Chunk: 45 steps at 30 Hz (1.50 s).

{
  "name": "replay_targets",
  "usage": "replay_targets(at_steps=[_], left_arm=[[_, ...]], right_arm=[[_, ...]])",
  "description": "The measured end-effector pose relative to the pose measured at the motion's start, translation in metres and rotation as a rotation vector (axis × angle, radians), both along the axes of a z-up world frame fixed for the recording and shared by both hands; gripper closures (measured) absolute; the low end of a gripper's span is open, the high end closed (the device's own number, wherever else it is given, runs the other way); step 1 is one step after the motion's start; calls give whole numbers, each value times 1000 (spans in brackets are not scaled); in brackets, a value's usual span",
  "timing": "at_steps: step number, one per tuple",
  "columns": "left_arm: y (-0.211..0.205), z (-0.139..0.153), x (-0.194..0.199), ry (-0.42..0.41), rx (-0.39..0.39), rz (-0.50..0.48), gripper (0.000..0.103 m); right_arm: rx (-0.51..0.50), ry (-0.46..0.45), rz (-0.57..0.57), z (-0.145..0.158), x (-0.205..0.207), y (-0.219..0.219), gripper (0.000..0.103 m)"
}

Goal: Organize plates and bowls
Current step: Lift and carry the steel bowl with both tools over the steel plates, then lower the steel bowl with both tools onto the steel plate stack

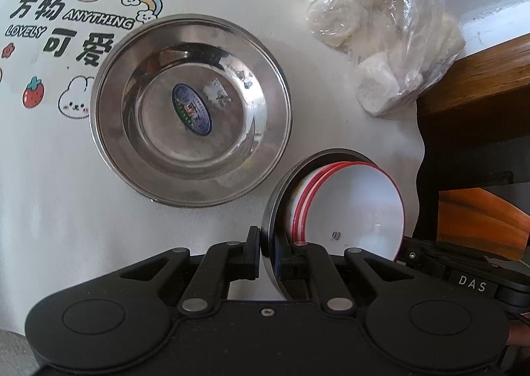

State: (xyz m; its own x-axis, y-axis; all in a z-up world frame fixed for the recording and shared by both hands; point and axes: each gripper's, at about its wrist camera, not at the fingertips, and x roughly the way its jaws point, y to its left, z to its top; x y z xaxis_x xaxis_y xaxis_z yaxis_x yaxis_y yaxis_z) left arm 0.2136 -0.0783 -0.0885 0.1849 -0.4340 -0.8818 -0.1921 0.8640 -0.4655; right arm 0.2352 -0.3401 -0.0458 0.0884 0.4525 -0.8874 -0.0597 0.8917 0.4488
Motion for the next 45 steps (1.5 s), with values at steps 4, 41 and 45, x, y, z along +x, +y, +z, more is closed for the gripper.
replay_targets(at_steps=[4,41,45], left_arm=[[4,2,5,-6,-1,-12,96],[50,16,32,-23,9,-36,95],[55,18,33,-24,11,-30,95]], right_arm=[[5,-6,-18,1,1,3,91],[28,-24,-60,1,20,44,91],[29,-23,-57,0,23,50,91]])
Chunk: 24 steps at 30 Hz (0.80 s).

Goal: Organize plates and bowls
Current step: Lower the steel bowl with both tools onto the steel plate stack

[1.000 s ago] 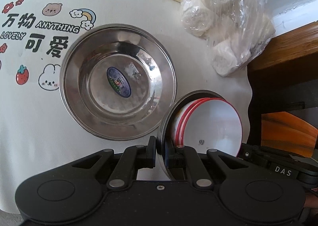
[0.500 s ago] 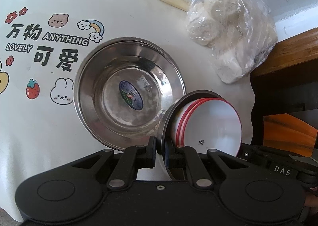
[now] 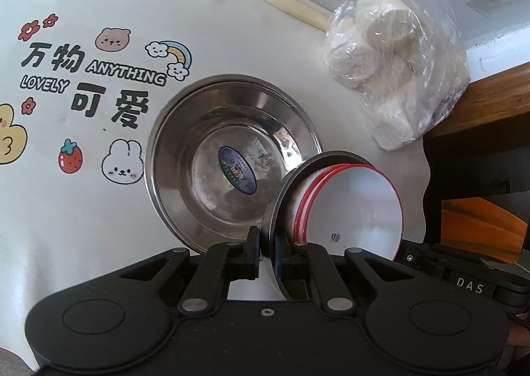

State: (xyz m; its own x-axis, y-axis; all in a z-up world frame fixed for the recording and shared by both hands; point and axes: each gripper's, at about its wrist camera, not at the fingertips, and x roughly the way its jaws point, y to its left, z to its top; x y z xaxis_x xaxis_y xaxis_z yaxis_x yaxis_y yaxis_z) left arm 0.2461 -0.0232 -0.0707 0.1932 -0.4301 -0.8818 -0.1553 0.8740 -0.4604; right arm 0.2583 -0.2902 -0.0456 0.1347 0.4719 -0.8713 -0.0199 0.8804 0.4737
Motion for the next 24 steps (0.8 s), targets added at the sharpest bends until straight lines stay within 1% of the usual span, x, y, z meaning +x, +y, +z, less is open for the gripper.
replay_targets(at_steps=[24], left_arm=[[26,-1,5,4,6,40,95]], right_arm=[[5,10,34,-3,19,27,91]])
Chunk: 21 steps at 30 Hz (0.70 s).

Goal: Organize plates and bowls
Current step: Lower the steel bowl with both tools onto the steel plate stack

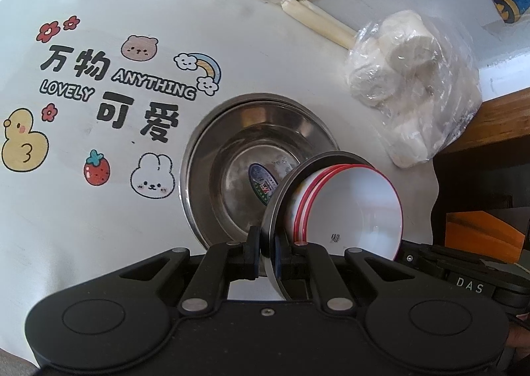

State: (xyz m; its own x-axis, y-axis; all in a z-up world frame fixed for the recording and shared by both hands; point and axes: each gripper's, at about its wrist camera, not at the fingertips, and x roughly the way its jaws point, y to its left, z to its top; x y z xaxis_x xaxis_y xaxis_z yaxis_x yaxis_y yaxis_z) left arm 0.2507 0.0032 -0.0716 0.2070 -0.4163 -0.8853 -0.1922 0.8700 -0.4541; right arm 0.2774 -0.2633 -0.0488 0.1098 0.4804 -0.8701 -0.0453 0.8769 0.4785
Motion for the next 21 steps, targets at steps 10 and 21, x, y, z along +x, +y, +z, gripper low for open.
replay_targets(at_steps=[10,21], left_arm=[[13,-3,3,11,8,36,95],[23,-9,12,17,-1,54,95]], right_arm=[[2,8,27,-5,10,16,91],[-9,17,40,-9,20,25,91]])
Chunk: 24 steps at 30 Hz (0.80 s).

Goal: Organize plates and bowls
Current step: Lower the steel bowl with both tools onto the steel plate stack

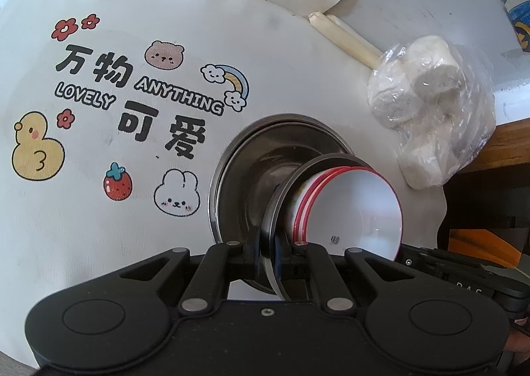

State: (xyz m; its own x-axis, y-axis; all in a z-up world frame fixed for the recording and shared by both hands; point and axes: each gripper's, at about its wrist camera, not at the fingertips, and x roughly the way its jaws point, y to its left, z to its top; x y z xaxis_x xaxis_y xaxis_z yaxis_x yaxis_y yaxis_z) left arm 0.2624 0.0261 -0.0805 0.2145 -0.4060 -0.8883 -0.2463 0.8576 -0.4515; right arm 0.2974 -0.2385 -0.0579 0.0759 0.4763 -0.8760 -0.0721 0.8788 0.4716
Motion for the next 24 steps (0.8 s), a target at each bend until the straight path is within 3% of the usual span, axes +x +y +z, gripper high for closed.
replay_targets(at_steps=[24], left_arm=[[6,-10,14,5,8,16,95]], right_arm=[[-11,20,-2,-8,13,11,91]])
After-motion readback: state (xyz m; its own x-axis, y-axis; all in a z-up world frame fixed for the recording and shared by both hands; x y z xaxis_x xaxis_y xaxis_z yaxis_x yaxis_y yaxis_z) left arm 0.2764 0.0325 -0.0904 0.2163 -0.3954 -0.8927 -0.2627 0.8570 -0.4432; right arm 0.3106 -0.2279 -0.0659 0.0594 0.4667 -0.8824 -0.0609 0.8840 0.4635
